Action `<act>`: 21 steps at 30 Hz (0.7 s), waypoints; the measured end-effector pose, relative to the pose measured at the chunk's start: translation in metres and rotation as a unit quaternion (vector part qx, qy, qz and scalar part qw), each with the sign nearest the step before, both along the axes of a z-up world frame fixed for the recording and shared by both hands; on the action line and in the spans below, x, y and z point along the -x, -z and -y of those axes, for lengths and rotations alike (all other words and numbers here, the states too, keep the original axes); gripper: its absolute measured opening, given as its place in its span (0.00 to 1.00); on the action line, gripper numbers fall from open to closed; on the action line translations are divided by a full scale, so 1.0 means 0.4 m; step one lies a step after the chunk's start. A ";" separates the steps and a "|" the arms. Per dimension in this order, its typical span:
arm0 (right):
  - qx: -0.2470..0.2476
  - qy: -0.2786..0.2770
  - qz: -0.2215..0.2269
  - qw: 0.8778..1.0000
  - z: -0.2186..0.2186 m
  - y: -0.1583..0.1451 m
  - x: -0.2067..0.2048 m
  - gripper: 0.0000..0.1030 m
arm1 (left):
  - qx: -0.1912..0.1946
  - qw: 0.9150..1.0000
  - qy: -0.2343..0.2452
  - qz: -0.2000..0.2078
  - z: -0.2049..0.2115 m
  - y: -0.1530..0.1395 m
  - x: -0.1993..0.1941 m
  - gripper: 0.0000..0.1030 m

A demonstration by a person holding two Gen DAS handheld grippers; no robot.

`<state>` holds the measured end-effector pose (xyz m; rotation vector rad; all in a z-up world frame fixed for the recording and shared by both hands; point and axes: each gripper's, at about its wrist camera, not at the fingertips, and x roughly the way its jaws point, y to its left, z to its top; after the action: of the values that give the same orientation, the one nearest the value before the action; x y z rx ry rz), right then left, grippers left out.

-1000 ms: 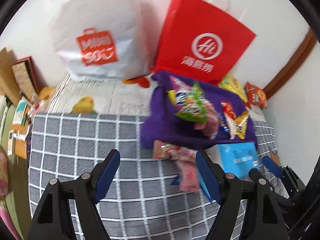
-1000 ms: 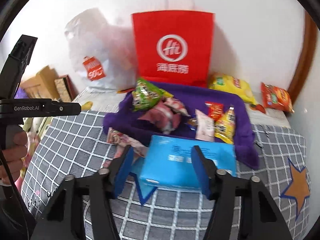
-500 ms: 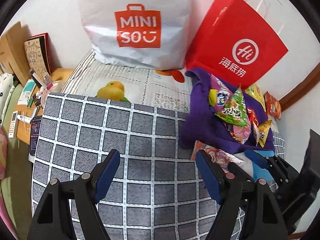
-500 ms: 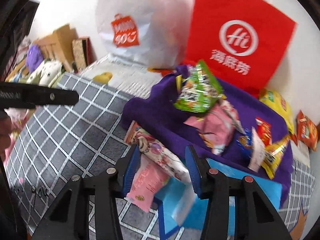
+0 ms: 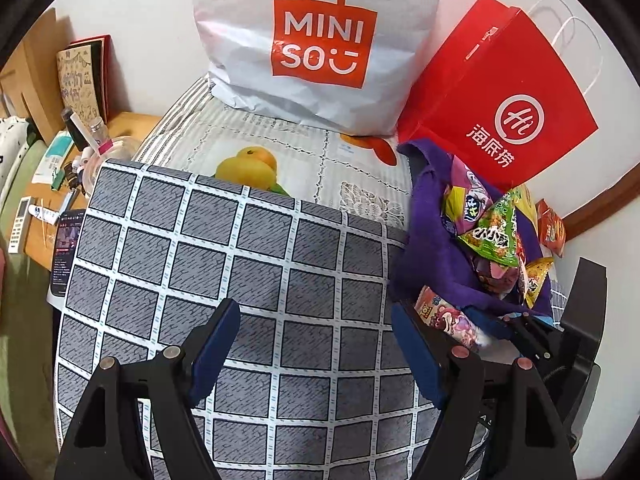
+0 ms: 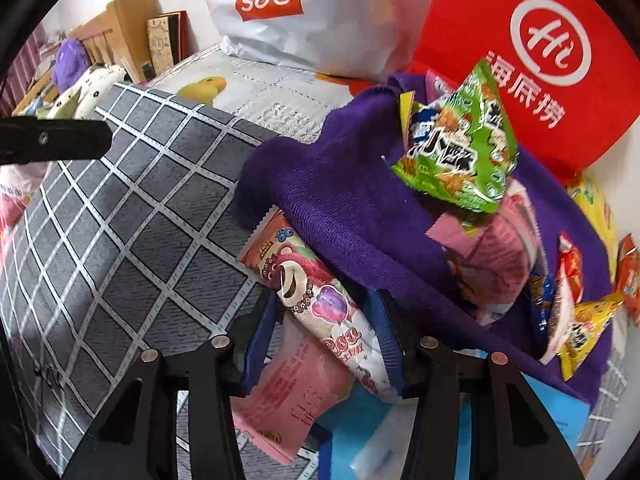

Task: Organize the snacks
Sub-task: 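Grasp the ice-cream-print packet with the right tool while the left tool grasps a pink candy packet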

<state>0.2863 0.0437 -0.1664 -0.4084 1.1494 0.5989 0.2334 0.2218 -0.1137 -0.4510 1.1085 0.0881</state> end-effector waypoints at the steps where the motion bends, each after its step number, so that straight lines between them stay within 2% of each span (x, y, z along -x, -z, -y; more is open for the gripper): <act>1: -0.003 -0.001 -0.005 1.000 0.000 0.002 0.000 0.39 | 0.001 1.000 0.000 0.000 -0.002 -0.001 0.000 0.74; 6: -0.006 -0.015 -0.017 1.000 -0.002 -0.008 0.024 0.24 | -0.002 1.000 0.003 0.002 0.004 -0.010 0.010 0.74; 14: -0.052 0.006 -0.052 0.997 0.066 -0.049 0.108 0.23 | -0.008 1.000 0.013 0.003 0.035 -0.023 0.041 0.74; 21: -0.096 0.058 -0.034 0.993 0.177 -0.112 0.190 0.23 | -0.014 0.999 0.040 -0.004 0.115 -0.011 0.065 0.74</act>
<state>0.2104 -0.0270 -0.1215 -0.1560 1.1594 0.6194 0.2073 0.1757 -0.1092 -0.3819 1.1303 0.0355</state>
